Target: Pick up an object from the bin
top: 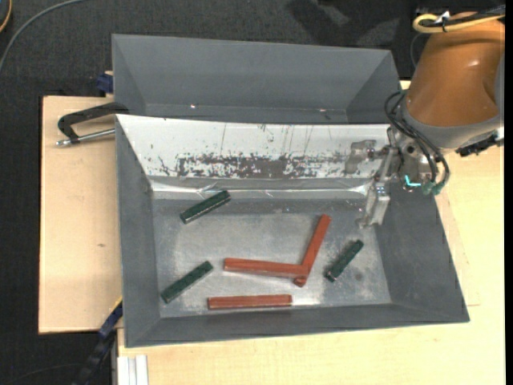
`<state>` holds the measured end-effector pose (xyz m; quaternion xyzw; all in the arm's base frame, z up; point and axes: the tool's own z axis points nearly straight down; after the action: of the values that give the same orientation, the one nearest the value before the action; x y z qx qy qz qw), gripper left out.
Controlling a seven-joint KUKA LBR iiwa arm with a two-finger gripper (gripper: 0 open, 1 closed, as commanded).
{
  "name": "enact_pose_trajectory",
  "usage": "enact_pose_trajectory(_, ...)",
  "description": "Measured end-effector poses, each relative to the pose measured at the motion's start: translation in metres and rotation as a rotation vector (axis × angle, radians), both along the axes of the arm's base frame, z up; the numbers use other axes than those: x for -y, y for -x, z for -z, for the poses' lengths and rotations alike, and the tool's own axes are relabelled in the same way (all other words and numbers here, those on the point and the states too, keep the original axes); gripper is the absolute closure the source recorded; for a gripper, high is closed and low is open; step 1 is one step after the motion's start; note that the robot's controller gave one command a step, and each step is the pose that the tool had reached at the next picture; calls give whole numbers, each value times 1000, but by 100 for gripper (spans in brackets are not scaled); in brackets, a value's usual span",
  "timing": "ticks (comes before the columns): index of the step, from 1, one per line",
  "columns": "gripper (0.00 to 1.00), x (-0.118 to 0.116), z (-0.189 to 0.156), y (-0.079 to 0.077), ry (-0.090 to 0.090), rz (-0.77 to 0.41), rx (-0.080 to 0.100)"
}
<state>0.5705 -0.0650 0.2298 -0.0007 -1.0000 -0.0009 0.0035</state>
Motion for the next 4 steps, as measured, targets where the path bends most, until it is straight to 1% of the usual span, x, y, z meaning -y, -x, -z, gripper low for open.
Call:
enact_pose_trajectory(1, 0, 36, 163, 16, -1, -150, 1)
enact_pose_trajectory(2, 100, 35, 158, 13, 1, -152, 10)
enact_pose_trajectory(3, 0, 35, 158, 13, 1, -152, 10)
enact_pose_trajectory(4, 0, 3, 159, 65, -1, -31, 5)
